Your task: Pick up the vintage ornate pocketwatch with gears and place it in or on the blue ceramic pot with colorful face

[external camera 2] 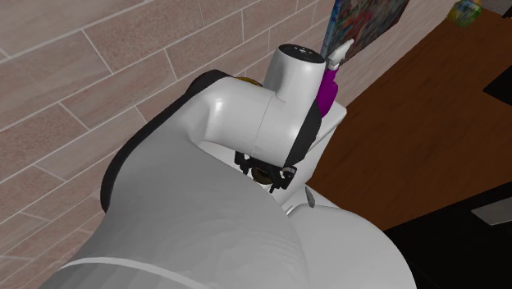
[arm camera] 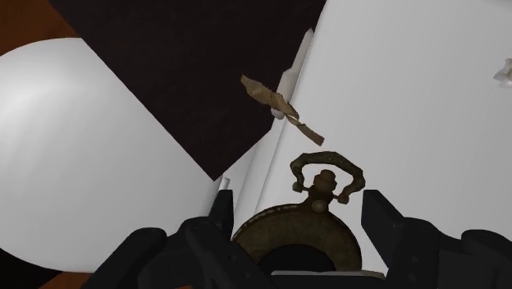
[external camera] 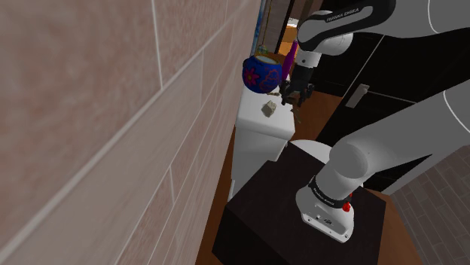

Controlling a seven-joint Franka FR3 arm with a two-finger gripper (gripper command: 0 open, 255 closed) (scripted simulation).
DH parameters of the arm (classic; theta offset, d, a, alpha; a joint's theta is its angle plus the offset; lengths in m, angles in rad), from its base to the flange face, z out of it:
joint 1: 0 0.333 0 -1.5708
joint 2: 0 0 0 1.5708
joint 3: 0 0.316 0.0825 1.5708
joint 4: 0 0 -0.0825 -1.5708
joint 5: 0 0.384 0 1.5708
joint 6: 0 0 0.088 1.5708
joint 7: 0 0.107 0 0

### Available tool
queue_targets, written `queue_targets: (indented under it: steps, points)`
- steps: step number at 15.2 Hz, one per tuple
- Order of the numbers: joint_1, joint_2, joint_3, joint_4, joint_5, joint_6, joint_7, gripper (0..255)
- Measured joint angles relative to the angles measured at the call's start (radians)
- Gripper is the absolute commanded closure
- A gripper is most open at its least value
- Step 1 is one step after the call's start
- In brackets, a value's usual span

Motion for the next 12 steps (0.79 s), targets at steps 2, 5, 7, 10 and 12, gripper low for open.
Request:
queue_targets:
  steps: [2, 5, 7, 10, 12]
  points:
    - [0.0, -0.001, 0.0, -0.002, 0.0, 0.0, 0.001, 255]
    - [0.0, -0.001, 0.0, -0.002, 0.0, 0.0, -0.002, 255]
    - [-0.001, -0.008, 0.001, 0.009, -0.002, -0.018, 0.001, 255]
    - [-0.001, -0.021, 0.006, 0.03, -0.002, -0.057, 0.007, 255]
    - [-0.002, -0.03, 0.007, 0.051, -0.004, -0.087, 0.009, 255]
